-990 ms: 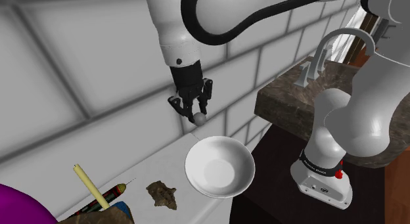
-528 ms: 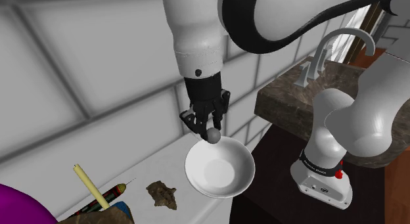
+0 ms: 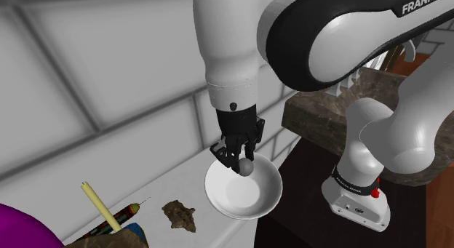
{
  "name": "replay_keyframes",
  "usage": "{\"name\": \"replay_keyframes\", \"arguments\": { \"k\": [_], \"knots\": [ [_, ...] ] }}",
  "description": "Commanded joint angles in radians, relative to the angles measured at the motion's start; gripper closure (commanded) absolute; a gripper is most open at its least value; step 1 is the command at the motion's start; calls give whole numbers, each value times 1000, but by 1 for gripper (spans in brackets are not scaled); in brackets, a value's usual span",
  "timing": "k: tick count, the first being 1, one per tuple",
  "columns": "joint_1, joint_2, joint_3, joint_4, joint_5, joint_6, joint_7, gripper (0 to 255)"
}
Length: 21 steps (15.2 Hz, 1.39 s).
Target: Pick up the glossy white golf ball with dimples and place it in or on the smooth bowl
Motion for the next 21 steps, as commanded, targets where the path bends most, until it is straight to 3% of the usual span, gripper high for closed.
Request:
{"name": "replay_keyframes", "arguments": {
  "k": [1,7,15,16,21],
  "knots": [
    [0,7,2,-21,0,28,-2,255],
    [2,22,9,-90,4,112,-5,255],
    [2,22,9,-90,4,112,-5,255],
    [2,22,9,-90,4,112,-5,0],
    [2,22,9,-90,4,112,-5,0]
  ]
}}
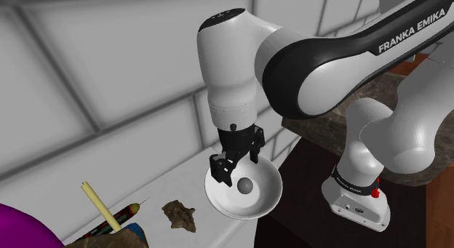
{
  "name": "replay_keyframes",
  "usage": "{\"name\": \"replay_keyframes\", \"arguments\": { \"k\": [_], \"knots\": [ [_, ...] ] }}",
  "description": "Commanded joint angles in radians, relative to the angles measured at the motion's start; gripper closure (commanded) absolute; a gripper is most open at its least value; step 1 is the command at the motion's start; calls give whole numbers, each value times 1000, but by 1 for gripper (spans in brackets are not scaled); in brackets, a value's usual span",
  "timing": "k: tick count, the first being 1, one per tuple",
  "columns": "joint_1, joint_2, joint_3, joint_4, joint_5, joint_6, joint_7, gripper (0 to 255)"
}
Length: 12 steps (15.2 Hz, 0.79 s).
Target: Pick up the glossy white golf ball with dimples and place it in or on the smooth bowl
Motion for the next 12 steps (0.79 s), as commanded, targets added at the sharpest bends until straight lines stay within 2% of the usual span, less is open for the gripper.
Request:
{"name": "replay_keyframes", "arguments": {
  "k": [1,4,12],
  "knots": [
    [-2,-4,-4,30,-2,-34,0,0],
    [-6,-7,-13,121,-9,-128,2,0],
    [-6,-7,-13,121,-9,-128,2,0]
  ]
}}
